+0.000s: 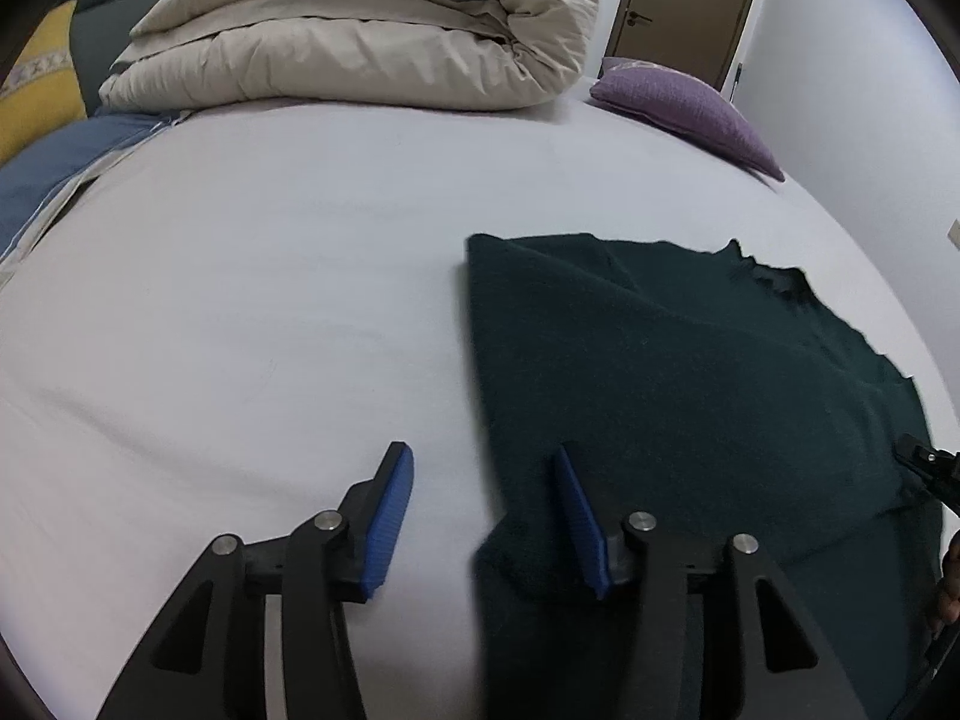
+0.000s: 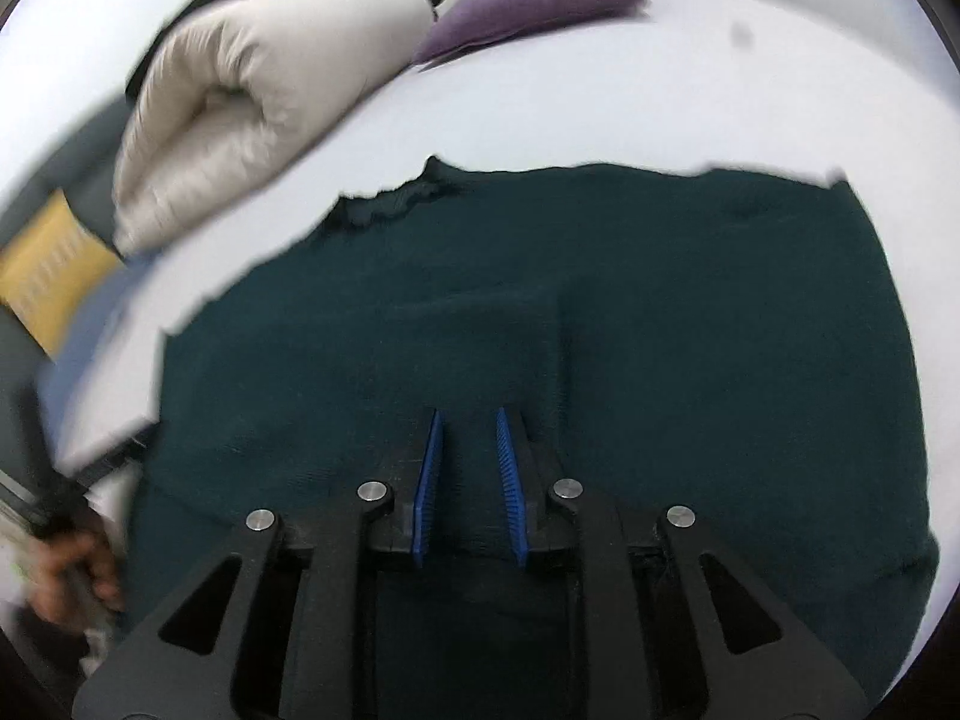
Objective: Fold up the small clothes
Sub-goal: 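Move both open tools to the hem of the narrowed sweater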
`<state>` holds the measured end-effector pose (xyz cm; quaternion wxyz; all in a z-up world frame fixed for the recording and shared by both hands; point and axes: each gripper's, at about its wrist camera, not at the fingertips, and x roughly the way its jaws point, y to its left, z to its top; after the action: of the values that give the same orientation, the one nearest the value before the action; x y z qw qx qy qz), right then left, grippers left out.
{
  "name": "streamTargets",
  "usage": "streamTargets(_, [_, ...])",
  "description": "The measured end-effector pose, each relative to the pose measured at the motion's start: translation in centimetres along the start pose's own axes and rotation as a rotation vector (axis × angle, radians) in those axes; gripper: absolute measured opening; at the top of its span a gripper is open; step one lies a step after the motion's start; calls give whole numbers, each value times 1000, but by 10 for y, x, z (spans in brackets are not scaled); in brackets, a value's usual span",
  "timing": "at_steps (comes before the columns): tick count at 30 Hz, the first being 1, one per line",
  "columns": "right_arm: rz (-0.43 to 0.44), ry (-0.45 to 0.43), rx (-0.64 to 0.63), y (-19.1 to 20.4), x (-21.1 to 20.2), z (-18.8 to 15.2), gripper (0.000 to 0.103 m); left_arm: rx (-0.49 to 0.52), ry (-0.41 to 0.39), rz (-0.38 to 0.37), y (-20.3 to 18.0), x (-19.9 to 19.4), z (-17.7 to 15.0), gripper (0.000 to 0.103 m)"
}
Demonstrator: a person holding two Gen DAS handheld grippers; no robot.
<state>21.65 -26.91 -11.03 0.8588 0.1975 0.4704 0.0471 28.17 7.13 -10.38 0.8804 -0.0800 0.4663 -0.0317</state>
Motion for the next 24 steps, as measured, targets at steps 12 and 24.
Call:
streamTargets(12, [62,-150,108,-30,-200,-123,72,-148,111,-223,44,-126,-115,69])
streamTargets(24, [64,-41,347,-115,-258,-268,72,-225,275,-399,44,-164,-207,67])
